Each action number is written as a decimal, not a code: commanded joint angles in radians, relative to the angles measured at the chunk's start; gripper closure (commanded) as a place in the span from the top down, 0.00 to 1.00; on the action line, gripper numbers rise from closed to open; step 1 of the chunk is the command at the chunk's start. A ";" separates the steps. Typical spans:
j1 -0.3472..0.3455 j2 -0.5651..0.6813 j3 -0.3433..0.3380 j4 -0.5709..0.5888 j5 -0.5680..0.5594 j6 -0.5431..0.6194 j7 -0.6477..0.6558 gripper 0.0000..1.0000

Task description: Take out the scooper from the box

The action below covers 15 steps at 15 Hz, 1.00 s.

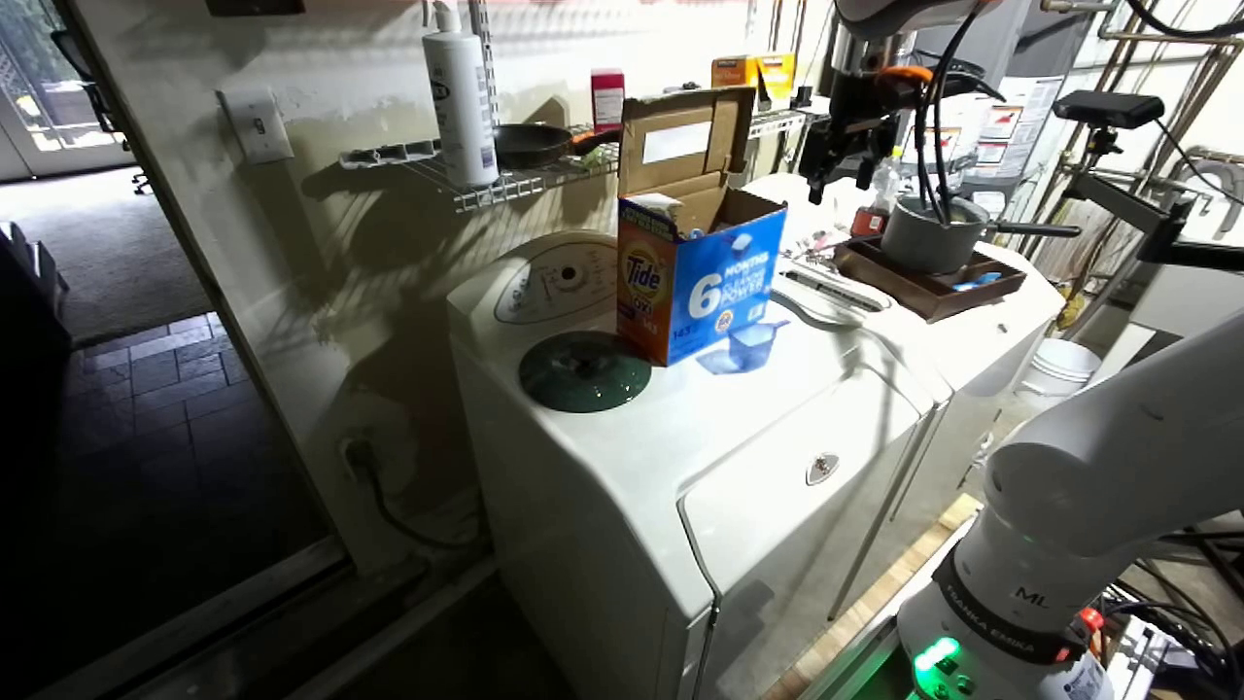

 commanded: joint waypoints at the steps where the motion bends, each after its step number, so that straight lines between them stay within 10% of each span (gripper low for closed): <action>1: -0.006 0.066 0.000 0.050 0.021 0.017 0.041 1.00; 15: 0.000 0.174 -0.003 0.130 0.116 0.156 0.112 1.00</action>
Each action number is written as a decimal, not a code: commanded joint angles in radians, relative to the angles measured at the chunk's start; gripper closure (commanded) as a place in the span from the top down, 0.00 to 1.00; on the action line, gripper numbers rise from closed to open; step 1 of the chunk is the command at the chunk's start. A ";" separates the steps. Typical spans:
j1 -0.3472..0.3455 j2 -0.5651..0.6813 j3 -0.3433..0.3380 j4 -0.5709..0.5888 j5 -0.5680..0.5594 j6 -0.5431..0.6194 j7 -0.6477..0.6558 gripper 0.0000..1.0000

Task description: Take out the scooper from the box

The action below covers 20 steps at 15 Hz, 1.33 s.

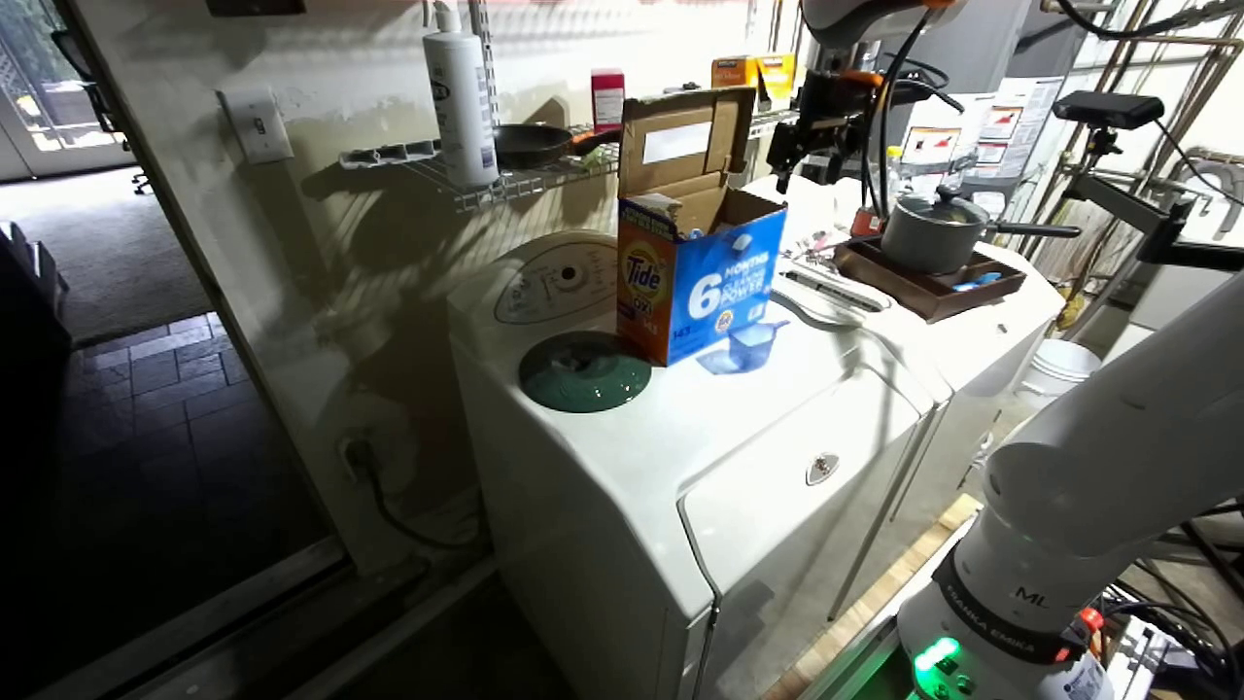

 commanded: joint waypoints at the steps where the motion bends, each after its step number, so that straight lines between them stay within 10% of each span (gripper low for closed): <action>1: 0.002 0.048 -0.003 0.037 0.082 0.058 0.032 1.00; 20: 0.009 0.212 0.012 0.082 0.144 0.194 0.011 1.00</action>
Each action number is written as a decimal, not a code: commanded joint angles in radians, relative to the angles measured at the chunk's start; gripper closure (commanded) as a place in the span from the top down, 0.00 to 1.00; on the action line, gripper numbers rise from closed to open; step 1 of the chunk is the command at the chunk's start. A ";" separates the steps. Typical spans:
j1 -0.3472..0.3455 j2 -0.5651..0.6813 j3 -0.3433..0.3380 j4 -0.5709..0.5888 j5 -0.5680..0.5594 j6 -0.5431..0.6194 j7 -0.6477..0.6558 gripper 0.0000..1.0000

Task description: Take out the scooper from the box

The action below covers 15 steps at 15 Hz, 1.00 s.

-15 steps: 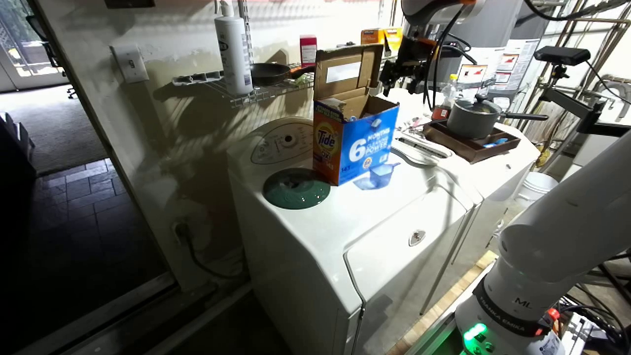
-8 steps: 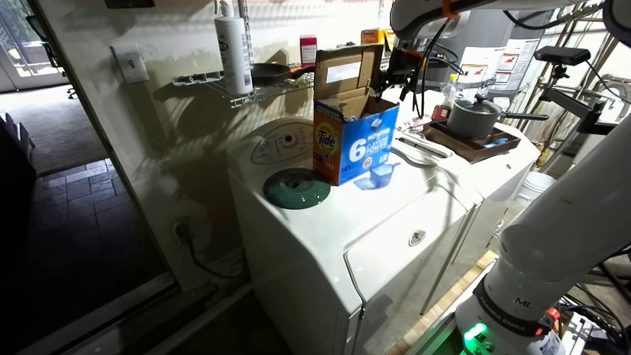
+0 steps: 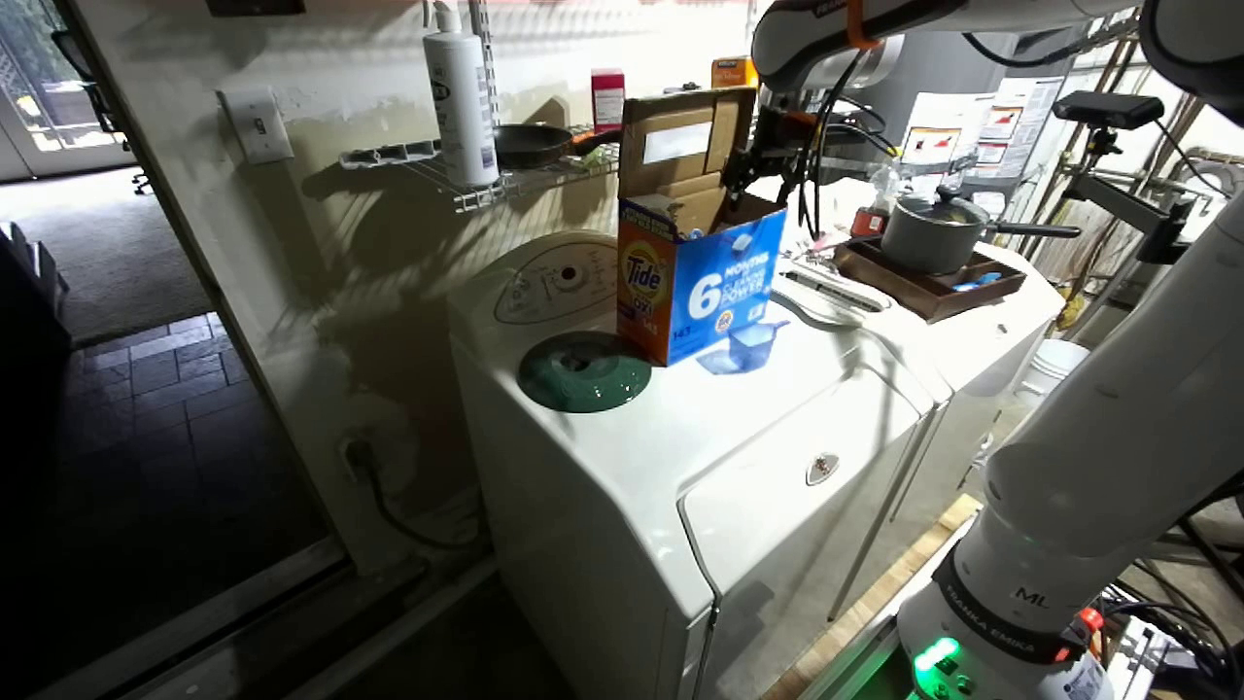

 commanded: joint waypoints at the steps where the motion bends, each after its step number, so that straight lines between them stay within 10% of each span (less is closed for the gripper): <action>1: 0.001 0.036 0.003 0.045 0.044 0.016 -0.006 1.00; 15: 0.002 0.094 0.013 0.055 0.040 0.074 -0.019 1.00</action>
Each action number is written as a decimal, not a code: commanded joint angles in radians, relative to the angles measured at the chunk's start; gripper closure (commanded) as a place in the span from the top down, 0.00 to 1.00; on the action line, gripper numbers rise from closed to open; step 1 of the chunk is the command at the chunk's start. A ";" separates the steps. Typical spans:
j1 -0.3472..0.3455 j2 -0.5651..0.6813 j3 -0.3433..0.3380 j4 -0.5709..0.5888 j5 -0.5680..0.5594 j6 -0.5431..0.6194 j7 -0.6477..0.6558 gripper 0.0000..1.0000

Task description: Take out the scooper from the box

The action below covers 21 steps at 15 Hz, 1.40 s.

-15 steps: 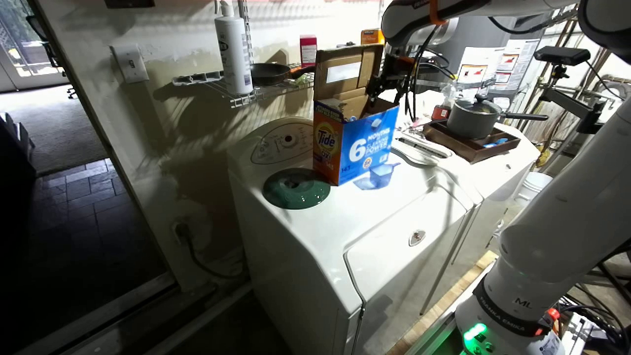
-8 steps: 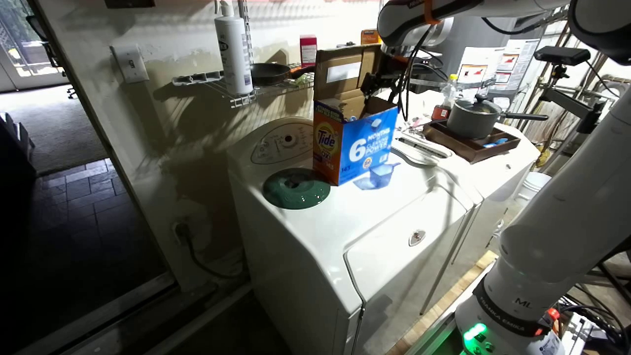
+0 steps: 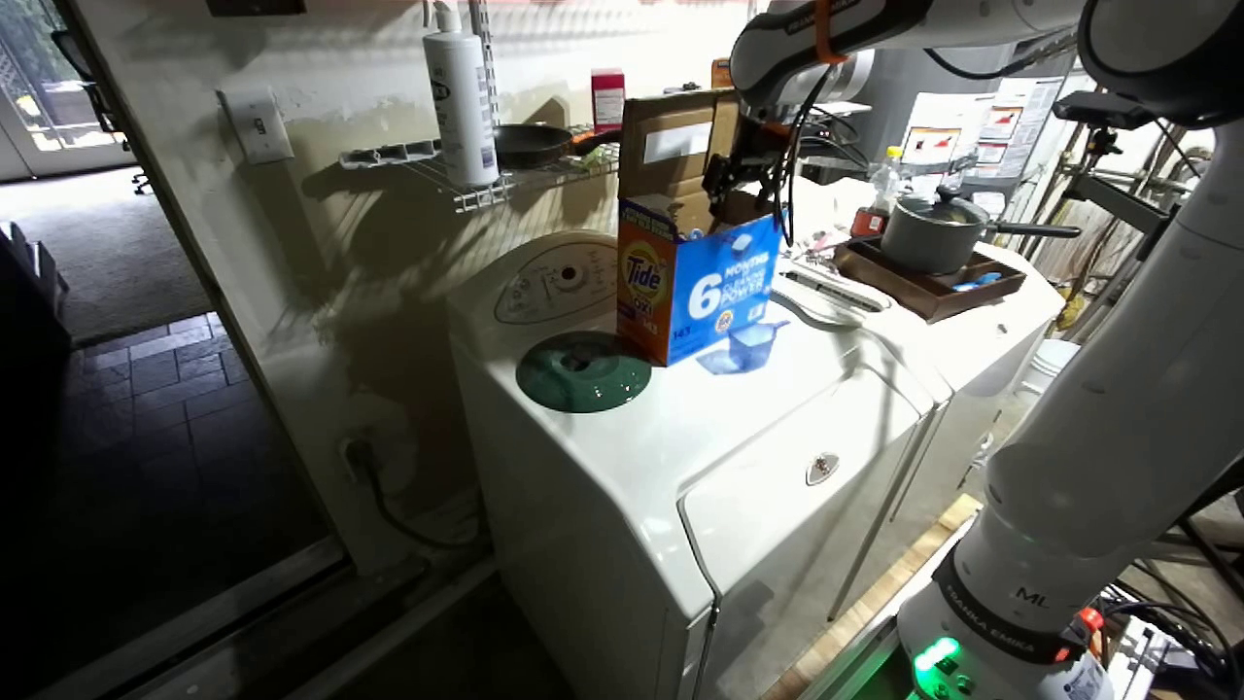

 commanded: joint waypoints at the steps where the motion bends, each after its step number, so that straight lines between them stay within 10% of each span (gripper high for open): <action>1: -0.004 0.004 0.003 0.007 0.001 -0.004 -0.001 1.00; 21: -0.006 0.090 0.022 0.011 0.158 0.121 -0.133 1.00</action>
